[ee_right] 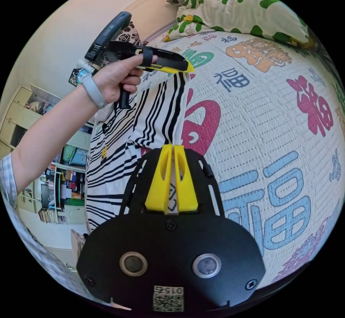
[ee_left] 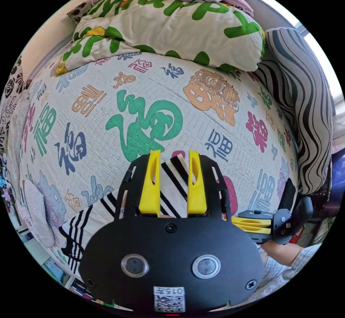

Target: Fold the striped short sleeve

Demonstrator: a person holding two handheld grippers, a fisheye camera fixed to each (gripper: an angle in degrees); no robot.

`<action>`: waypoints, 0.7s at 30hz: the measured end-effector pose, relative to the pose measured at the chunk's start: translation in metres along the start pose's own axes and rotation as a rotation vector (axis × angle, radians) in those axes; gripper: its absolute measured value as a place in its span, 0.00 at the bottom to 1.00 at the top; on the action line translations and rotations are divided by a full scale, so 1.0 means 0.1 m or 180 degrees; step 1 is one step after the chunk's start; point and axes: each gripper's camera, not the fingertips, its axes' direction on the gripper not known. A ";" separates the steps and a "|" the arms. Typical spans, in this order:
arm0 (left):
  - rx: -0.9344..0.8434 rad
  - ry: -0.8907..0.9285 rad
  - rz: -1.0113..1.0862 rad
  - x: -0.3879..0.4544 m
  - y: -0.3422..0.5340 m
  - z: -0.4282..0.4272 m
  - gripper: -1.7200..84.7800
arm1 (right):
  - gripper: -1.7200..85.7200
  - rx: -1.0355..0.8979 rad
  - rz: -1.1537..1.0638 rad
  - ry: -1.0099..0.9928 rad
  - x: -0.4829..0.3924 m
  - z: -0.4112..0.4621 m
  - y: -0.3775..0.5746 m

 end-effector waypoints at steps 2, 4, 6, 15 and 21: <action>0.0097 -0.0044 -0.0002 -0.11 0.02 0.00 0.08 | 0.02 0.0012 -0.0012 0.0053 -0.10 -0.09 -0.05; 0.0370 0.0343 -0.0107 -0.34 0.10 -0.15 0.04 | 0.02 0.0043 -0.0058 0.0123 -0.25 -0.26 -0.12; 0.0689 0.0565 -0.0164 -0.53 0.24 -0.36 0.03 | 0.02 0.0108 -0.0135 0.0135 -0.41 -0.45 -0.17; 0.1839 0.0704 -0.0740 -1.66 2.20 -1.62 0.02 | 0.02 -0.0108 -0.1429 -0.0327 -1.95 -1.17 -0.35; 0.1449 0.0549 -0.1695 -2.27 3.38 -1.18 0.03 | 0.03 -0.0987 -0.1833 -0.0676 -2.69 -0.61 -0.18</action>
